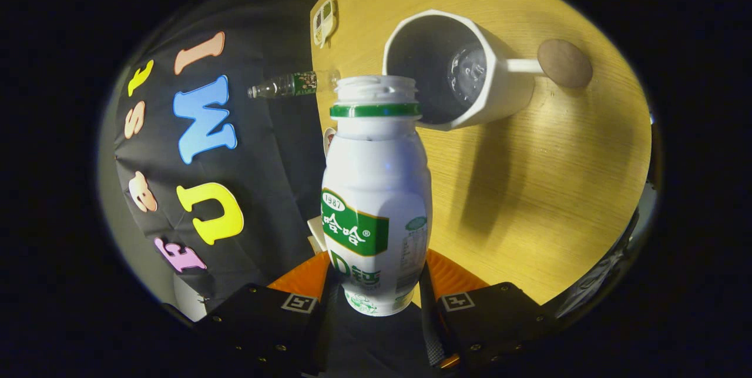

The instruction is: Take the bottle from table, then pour the juice into the cup, finally place the bottle on the coaster

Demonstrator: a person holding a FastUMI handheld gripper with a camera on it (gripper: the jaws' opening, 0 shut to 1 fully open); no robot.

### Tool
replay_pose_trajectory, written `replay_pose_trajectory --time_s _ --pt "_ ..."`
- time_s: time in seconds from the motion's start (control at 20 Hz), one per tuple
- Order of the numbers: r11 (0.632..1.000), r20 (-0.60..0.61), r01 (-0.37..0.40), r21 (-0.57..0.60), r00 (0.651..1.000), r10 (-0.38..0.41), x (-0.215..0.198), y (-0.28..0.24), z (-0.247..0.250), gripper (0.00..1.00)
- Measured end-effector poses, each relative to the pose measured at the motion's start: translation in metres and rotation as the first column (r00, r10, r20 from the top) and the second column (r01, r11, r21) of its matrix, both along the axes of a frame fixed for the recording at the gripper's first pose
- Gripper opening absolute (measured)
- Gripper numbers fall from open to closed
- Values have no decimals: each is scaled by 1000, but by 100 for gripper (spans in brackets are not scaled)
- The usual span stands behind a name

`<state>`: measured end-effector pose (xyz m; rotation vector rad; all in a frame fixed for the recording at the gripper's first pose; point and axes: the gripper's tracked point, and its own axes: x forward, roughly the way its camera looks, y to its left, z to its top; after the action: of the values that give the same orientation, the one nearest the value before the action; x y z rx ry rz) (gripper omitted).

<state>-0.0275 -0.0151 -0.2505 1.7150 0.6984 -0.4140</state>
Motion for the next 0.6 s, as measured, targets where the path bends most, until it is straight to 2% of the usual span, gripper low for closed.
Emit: replay_pose_trajectory --time_s 0.35,0.6 --pt "972 -26 -111 -208 994 108 2 -2 -19 61" --pt "923 -41 -192 -334 981 190 5 -4 -20 62"
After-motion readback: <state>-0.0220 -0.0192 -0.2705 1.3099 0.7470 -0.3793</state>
